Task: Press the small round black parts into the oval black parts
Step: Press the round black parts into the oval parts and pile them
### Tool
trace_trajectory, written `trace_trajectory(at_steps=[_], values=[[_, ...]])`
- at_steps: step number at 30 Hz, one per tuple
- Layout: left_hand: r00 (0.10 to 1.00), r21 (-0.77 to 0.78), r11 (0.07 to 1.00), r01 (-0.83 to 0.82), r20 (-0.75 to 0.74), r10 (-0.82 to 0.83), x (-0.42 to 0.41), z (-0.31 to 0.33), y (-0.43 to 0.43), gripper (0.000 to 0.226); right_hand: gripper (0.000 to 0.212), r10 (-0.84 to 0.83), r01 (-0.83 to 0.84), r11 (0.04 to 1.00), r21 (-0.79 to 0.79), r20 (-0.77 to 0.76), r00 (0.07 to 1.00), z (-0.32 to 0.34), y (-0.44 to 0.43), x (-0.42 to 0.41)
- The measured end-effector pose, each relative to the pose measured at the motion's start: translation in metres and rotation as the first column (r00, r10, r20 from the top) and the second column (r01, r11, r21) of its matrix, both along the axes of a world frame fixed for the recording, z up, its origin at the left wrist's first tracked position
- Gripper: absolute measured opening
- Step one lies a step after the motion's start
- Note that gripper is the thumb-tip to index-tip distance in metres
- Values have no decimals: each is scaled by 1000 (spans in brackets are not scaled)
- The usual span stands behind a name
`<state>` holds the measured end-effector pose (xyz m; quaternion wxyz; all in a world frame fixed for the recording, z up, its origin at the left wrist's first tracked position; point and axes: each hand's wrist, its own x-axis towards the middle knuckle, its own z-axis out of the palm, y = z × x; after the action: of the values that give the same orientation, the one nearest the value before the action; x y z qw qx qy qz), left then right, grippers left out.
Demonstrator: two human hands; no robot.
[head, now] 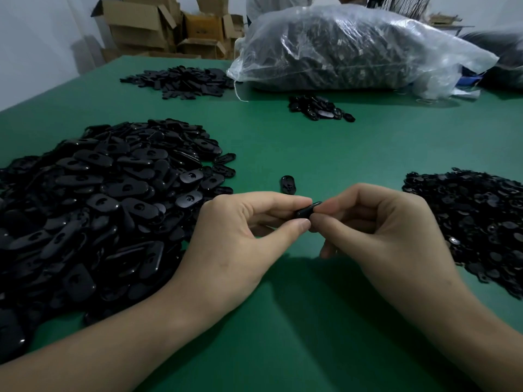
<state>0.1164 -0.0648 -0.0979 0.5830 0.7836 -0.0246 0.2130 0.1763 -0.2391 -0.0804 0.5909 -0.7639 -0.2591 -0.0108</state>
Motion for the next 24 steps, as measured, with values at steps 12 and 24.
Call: trace_trajectory(at_steps=[12,24], values=[[1000,43,999,-4,-5,5,0,0,0,21,11,-23,24,998,-56,18,1000,6,-1,-3],[990,-155,978,139,7,-140,1,3,4,16,24,207,-165,973,158,-297,932,6,-2,7]])
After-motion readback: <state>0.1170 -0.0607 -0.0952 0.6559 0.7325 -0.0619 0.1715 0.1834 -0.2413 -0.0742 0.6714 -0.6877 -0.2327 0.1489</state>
